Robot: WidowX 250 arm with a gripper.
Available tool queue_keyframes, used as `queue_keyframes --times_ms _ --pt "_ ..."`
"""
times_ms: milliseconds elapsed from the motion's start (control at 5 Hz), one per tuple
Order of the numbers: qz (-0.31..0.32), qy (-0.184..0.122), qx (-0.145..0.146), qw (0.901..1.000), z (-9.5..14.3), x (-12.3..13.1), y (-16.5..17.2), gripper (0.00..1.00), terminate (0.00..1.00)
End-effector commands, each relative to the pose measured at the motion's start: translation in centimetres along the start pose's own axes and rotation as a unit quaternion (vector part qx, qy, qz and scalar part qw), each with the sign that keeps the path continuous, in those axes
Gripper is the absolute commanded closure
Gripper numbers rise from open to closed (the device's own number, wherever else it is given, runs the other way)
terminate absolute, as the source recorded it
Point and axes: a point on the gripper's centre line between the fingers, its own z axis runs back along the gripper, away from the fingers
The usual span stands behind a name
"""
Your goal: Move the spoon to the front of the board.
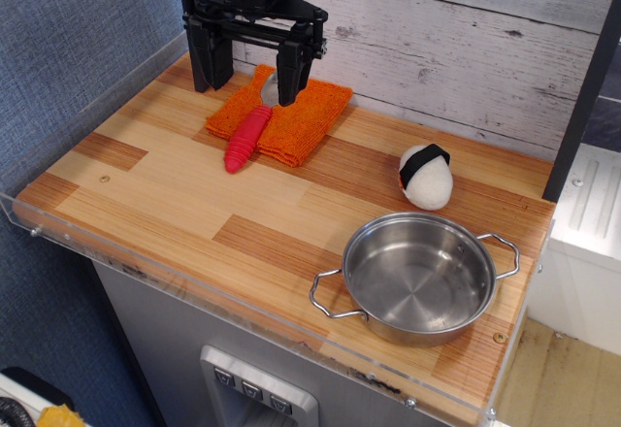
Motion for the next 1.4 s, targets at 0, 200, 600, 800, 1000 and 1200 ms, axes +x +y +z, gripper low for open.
queue_keyframes --times_ms 0,200,600,800,1000,1200 --pt "0.0 0.0 0.0 1.0 0.0 0.0 0.0 0.0 0.0" --pt "-0.017 -0.03 0.023 0.9991 -0.8 1.2 2.1 0.0 0.0" --pt "-0.039 -0.037 0.033 0.998 -4.1 3.2 5.9 0.0 0.0" --pt "-0.011 -0.016 0.03 0.9993 -5.3 3.4 7.1 0.0 0.0" --pt "0.026 -0.02 0.026 0.9991 -5.6 3.5 7.3 0.0 0.0" --pt "0.045 -0.021 0.023 0.9985 -5.7 3.7 7.1 0.0 0.0"
